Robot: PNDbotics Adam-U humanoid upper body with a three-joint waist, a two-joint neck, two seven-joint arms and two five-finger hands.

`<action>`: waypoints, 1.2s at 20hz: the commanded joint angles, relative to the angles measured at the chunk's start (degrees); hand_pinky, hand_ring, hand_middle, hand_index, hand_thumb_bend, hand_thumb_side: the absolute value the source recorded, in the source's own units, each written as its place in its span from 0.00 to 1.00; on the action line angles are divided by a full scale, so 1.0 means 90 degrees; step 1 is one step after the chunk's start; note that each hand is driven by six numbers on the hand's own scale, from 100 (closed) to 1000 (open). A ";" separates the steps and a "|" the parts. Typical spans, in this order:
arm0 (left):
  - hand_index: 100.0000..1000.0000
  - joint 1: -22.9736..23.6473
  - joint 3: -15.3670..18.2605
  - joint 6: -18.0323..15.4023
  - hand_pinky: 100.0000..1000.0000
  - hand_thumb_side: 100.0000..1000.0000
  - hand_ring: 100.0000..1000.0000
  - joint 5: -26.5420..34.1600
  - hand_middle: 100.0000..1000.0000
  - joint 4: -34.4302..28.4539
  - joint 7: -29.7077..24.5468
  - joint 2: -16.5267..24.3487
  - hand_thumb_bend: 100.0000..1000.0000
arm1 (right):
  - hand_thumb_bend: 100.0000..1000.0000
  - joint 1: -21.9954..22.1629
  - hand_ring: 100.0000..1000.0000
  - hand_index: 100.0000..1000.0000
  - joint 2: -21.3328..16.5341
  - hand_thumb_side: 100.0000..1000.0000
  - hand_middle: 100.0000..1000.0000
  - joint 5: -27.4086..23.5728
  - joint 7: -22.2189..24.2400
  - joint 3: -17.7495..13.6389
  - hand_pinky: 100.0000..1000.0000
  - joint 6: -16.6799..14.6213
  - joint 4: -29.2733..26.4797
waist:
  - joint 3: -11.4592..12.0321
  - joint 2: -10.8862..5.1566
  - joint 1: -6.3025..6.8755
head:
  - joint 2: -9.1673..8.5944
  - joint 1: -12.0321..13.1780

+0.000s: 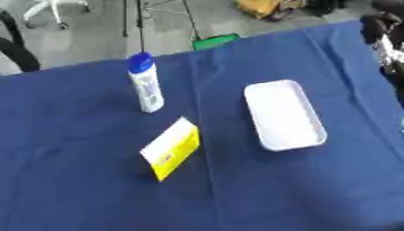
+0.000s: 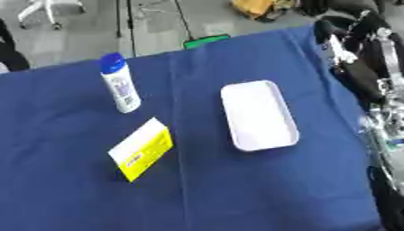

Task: Pick up objects on the table and place them in the box.

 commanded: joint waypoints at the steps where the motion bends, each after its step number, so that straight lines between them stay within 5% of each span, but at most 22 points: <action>1: 0.85 -0.0051 0.0068 0.0002 0.69 0.76 0.74 -0.0014 0.77 -0.0128 -0.0011 0.0146 0.49 | 0.34 -0.0072 0.81 0.80 -0.0162 0.41 0.84 0.0000 -0.0020 -0.0047 0.81 -0.0005 -0.0113 | 0.0007 -0.0136 -0.0131 | -0.0046 0.0001; 12: 0.85 -0.0071 0.0035 0.0012 0.69 0.75 0.74 -0.0046 0.77 -0.0172 -0.0138 0.0168 0.52 | 0.35 -0.0073 0.81 0.80 -0.0159 0.41 0.84 0.0008 -0.0022 -0.0049 0.81 -0.0002 -0.0109 | -0.0056 -0.0131 -0.0129 | -0.0083 -0.0022; 15: 0.85 -0.0081 0.0000 0.0054 0.69 0.69 0.75 -0.0135 0.77 -0.0190 -0.0326 0.0246 0.60 | 0.34 -0.0075 0.81 0.80 -0.0159 0.41 0.84 0.0008 -0.0016 -0.0043 0.81 -0.0003 -0.0106 | -0.0064 -0.0142 -0.0130 | -0.0106 -0.0046; 19: 0.87 -0.0337 -0.0362 0.0211 0.69 0.65 0.75 -0.0442 0.78 -0.0191 -0.1124 0.0663 0.69 | 0.35 -0.0064 0.81 0.80 -0.0163 0.41 0.84 0.0007 -0.0008 -0.0036 0.81 0.0003 -0.0090 | -0.0079 -0.0168 -0.0119 | -0.0108 -0.0133; 24: 0.86 -0.0954 -0.1255 0.0055 0.69 0.69 0.75 -0.1495 0.78 -0.0140 -0.2905 0.1092 0.77 | 0.34 -0.0090 0.81 0.80 -0.0157 0.41 0.84 -0.0001 0.0037 0.0005 0.81 0.0005 -0.0080 | -0.0145 -0.0202 -0.0106 | -0.0128 -0.0175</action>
